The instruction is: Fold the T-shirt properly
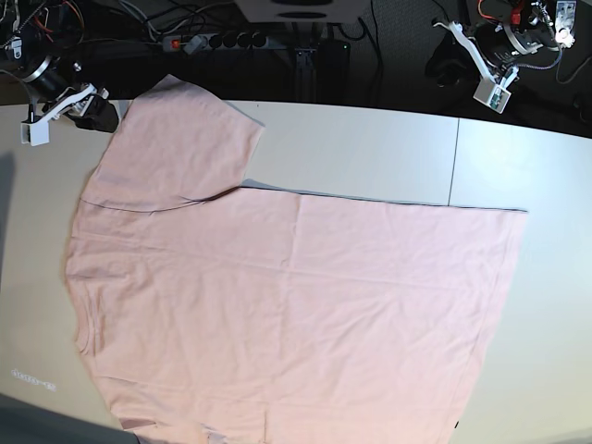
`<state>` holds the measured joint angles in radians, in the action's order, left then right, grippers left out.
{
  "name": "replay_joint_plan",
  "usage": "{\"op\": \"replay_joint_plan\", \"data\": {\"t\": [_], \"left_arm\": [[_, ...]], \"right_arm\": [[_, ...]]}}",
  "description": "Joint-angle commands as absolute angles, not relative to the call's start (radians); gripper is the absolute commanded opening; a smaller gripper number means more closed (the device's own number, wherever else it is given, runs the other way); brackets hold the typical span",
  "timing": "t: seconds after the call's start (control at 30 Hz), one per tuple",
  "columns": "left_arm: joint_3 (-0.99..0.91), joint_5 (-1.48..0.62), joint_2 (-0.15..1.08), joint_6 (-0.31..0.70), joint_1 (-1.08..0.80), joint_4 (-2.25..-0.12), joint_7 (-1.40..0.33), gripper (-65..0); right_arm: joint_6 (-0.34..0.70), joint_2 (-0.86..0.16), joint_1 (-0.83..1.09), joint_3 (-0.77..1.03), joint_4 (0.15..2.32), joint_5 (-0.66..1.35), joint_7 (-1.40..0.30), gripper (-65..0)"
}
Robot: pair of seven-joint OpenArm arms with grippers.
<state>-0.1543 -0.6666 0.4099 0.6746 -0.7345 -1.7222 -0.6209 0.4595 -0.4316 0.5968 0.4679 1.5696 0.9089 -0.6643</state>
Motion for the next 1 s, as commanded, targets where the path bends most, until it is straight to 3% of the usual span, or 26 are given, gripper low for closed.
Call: {"op": "replay_joint_plan", "data": {"t": [0.0, 0.57, 0.8, 0.87, 0.97], "left_arm": [[-0.159, -0.68, 0.419, 0.694, -0.743, -1.736, -0.61, -43.9], [-0.159, -0.68, 0.431, 0.693, -0.742, -1.736, -0.578, -43.9], [-0.191, -0.669, 0.469, 0.694, -0.739, -1.736, -0.476, -43.9], [-0.231, -0.677, 0.468, 0.693, -0.74, -1.743, -0.49, -43.9], [-0.308, -0.758, 0.469, 0.693, -0.732, -1.774, -0.587, -43.8]], "right_arm": [[0.528, -0.432, 0.598, 0.453, 1.573, 0.897, -0.693, -36.3], [0.528, -0.196, 0.541, 0.379, 1.573, 0.878, -0.688, -36.3], [0.528, -0.174, 0.464, 0.379, 1.563, 0.812, -0.682, -36.9], [0.528, -0.174, 0.443, 0.379, 1.563, 0.776, -0.682, -41.7], [0.528, -0.174, 0.417, 0.379, 1.563, 0.719, -0.674, -59.2]]}}
